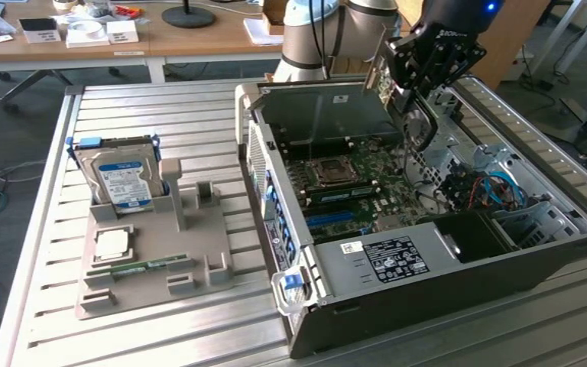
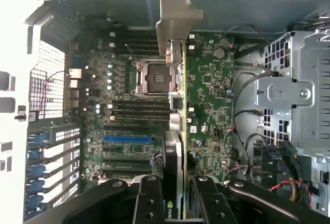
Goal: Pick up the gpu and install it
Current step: 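Pick up the gpu and move the gpu toward the slot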
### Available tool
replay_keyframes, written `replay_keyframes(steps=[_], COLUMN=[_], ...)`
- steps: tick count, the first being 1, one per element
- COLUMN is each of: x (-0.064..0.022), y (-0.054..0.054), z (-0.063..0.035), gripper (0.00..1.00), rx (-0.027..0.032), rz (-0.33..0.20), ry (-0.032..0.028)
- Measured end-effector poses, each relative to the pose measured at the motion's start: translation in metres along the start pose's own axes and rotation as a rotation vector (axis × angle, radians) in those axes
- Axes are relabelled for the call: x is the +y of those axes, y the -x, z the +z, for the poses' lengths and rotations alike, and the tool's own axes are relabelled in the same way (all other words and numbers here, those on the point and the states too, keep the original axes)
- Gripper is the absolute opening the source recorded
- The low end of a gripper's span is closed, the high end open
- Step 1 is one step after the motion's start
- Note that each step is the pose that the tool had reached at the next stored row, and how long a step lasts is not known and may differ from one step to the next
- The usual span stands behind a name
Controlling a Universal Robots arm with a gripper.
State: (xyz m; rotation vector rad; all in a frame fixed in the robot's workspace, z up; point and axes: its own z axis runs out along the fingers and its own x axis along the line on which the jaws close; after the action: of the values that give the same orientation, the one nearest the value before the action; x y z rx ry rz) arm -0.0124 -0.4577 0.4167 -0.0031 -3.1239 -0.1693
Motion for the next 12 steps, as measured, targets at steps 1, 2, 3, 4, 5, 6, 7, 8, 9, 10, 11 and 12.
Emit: replay_keyframes(steps=[1, 2, 3, 4, 5, 6, 7, 8, 9, 10, 11, 12], x=[0.0, 0.0, 0.0, 0.0, -0.0001, -0.0001, -0.0002, -0.0003, -0.0003, -0.0004, -0.0004, -0.0005], y=[0.0, 0.0, -0.0002, -0.0004, -0.0005, -0.0007, -0.0009, -0.0011, -0.0012, -0.0012, -0.0013, -0.0013], z=[0.0, 0.0, 0.0002, 0.0005, 0.0008, 0.0013, 0.0018, 0.0024, 0.0029, 0.0034, 0.0038, 0.0043], gripper=[0.27, 0.27, 0.27, 0.27, 0.27, 0.27, 0.27, 0.27, 0.27, 0.27, 0.27, 0.27], rx=[0.0, -0.0004, -0.0016, -0.0045, -0.0082, -0.0132, -0.0185, -0.0239, -0.0278, -0.0303, -0.0319, -0.0333], rz=[0.0, 0.0, 0.0, 0.0, -0.001, -0.001, -0.002, -0.002, -0.002, -0.001, 0.003, 0.008], ry=[0.0, 0.0, 0.0, 0.0001, 0.0001, 0.0002, 0.0001, 0.0001, 0.0, 0.0002, 0.0001, 0.0001])
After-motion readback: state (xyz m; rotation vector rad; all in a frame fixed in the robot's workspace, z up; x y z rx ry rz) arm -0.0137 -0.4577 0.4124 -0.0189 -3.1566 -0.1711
